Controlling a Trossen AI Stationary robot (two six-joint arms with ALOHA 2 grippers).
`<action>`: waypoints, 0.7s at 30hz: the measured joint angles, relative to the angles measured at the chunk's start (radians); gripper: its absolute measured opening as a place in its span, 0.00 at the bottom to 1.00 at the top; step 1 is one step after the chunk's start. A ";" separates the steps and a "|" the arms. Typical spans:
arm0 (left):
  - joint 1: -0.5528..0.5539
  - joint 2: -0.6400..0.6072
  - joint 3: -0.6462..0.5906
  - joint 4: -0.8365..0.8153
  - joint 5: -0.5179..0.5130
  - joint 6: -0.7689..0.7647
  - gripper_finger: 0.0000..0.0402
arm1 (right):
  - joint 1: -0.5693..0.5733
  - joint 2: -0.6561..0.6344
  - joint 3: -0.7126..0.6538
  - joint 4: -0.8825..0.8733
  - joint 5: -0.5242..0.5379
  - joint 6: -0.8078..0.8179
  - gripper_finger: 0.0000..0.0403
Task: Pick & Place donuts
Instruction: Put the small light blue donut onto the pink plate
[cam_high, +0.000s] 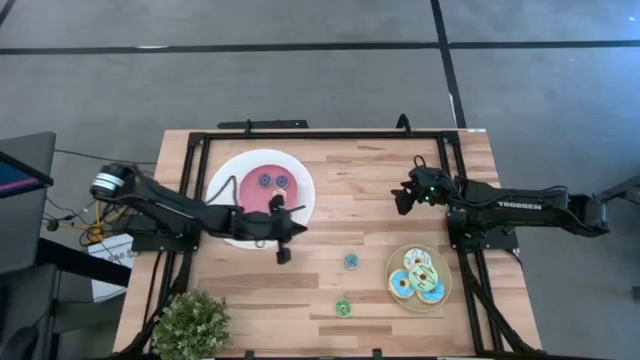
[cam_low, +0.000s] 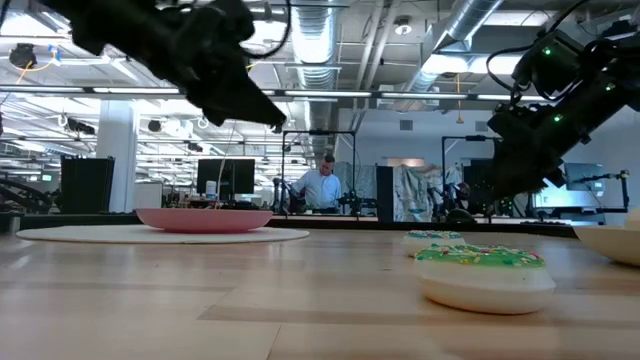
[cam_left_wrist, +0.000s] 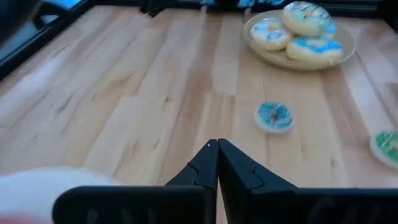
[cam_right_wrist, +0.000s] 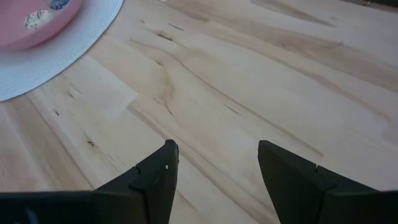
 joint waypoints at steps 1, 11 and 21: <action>-0.001 -0.027 -0.020 -0.008 -0.011 -0.001 0.00 | 0.000 0.000 0.000 0.000 0.000 0.000 0.52; -0.018 -0.224 -0.212 -0.008 0.022 -0.038 0.00 | 0.022 0.000 0.000 0.019 -0.015 0.056 0.52; -0.018 -0.290 -0.231 -0.153 0.017 -0.083 0.00 | 0.270 0.086 0.124 0.013 0.032 0.106 0.52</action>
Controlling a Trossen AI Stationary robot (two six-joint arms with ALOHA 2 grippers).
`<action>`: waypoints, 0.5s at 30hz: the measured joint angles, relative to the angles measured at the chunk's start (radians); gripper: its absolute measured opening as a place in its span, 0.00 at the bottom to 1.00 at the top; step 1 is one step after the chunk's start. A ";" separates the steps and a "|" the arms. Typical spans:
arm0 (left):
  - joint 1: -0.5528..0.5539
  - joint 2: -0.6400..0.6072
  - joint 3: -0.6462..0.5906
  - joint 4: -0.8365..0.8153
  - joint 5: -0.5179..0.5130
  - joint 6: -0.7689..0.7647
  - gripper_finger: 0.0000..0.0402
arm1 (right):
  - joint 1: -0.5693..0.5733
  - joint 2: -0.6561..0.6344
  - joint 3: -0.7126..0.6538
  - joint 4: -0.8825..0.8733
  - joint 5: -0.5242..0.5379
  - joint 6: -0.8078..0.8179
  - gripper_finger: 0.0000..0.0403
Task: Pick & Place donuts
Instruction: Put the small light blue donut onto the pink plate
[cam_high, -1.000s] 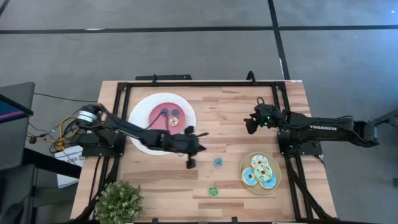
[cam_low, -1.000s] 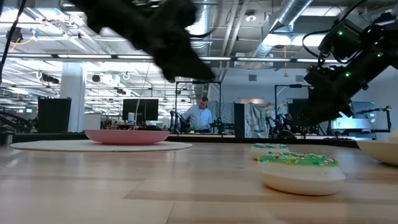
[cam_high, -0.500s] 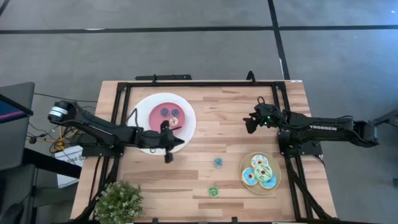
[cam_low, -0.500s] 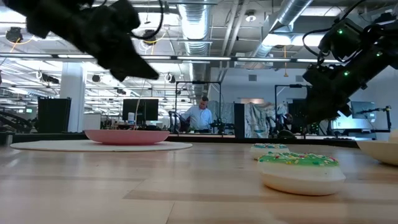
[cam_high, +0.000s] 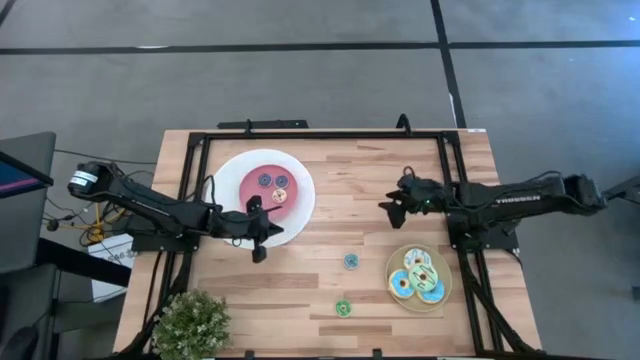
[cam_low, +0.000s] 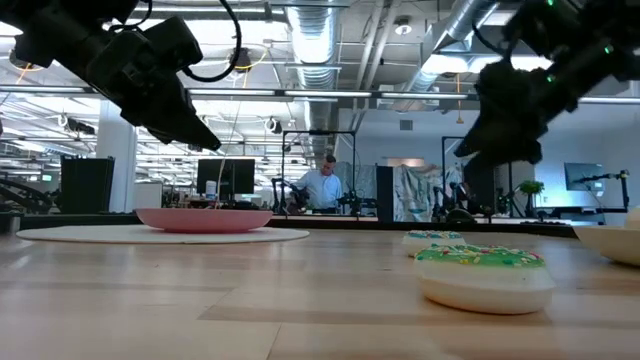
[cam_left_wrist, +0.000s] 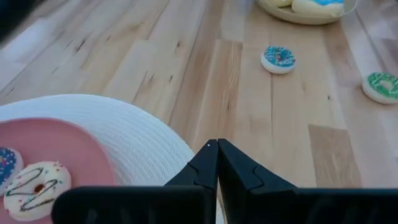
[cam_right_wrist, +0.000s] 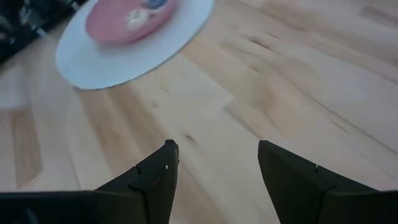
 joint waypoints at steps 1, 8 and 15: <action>0.000 0.000 0.000 -0.004 0.000 0.000 0.00 | 0.029 0.030 0.028 -0.010 0.020 0.001 0.52; -0.001 -0.001 0.000 -0.058 -0.015 -0.015 0.00 | 0.179 0.290 0.284 -0.265 0.051 0.096 0.52; -0.021 -0.074 -0.001 -0.166 -0.096 -0.084 0.00 | 0.269 0.497 0.492 -0.452 0.041 0.111 0.52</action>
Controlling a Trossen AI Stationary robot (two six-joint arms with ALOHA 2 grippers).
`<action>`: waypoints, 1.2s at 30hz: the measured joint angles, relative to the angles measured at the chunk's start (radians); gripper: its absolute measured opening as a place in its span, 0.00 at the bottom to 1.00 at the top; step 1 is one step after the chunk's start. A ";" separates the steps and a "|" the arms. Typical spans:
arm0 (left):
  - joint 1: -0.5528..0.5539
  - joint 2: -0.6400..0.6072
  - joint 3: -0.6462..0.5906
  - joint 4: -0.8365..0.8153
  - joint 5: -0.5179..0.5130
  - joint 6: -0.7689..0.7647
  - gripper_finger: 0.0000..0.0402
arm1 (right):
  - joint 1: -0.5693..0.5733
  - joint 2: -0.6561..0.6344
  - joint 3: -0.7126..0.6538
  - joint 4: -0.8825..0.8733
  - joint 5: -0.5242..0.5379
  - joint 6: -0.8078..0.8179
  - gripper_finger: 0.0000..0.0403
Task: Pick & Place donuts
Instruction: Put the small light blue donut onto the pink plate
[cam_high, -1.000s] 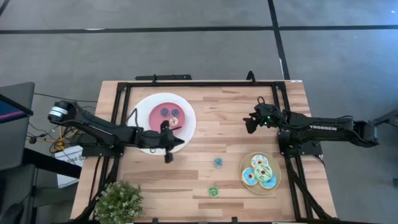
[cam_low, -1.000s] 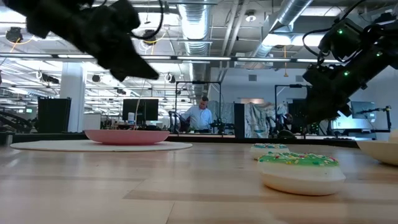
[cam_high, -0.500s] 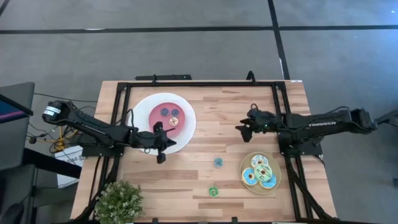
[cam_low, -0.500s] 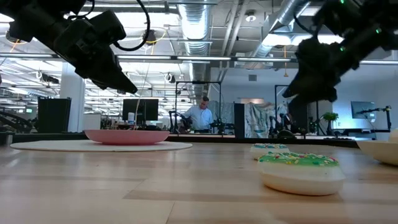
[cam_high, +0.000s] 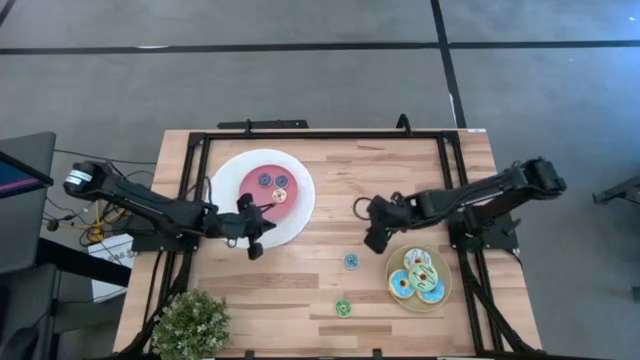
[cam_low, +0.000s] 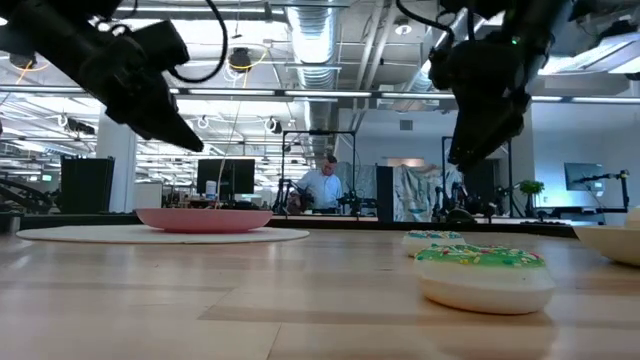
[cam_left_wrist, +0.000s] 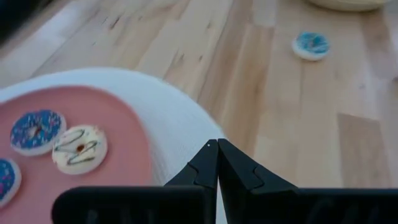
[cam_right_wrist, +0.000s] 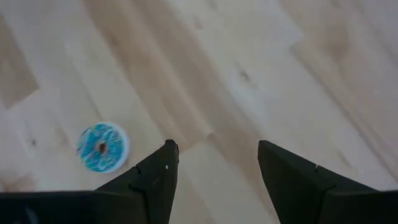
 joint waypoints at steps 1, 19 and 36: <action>-0.007 -0.014 0.000 -0.003 -0.001 0.008 0.00 | 0.009 0.020 0.018 -0.006 -0.006 -0.003 0.52; -0.109 -0.189 0.000 -0.141 -0.076 0.029 0.00 | 0.208 0.300 0.096 0.087 -0.020 -0.184 0.65; -0.111 -0.186 0.000 -0.120 -0.094 -0.001 0.00 | 0.205 0.442 0.095 0.312 -0.025 -0.221 0.80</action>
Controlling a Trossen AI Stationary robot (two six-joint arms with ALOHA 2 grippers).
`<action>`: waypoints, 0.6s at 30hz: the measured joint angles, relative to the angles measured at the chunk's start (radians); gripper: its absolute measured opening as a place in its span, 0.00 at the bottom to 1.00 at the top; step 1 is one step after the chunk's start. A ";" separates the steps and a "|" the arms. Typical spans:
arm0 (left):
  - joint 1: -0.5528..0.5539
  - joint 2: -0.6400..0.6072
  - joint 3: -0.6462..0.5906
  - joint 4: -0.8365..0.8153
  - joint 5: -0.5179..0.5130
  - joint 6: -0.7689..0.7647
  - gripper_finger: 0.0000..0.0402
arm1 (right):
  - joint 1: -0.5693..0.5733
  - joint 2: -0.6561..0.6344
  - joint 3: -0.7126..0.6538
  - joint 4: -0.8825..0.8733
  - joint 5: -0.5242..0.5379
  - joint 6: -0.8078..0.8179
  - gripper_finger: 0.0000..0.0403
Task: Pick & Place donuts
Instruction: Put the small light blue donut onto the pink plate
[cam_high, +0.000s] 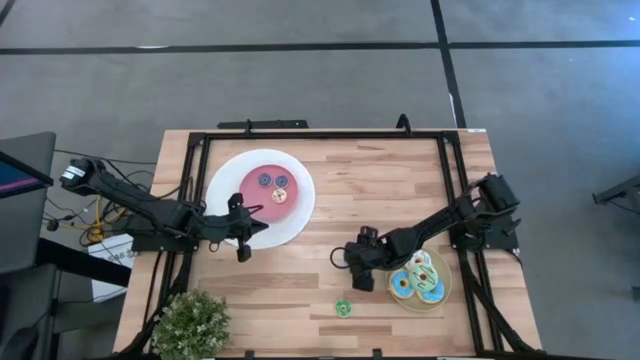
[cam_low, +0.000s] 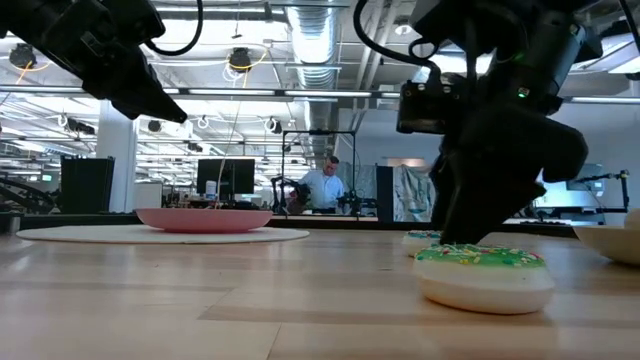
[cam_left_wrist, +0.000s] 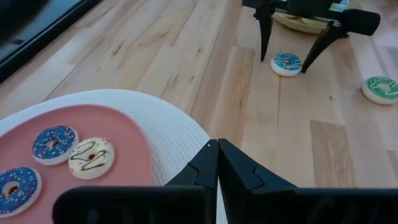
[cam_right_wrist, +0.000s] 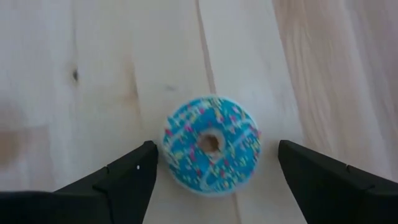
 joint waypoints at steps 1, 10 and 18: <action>0.000 0.000 0.000 -0.001 -0.001 0.000 0.00 | 0.000 0.001 0.000 0.011 0.000 0.000 0.80; 0.000 0.000 0.000 -0.007 0.004 -0.016 0.00 | -0.002 0.005 0.000 0.035 -0.018 0.000 0.73; 0.000 0.000 0.000 -0.013 0.006 -0.018 0.00 | -0.003 0.005 0.000 0.038 -0.020 0.000 0.58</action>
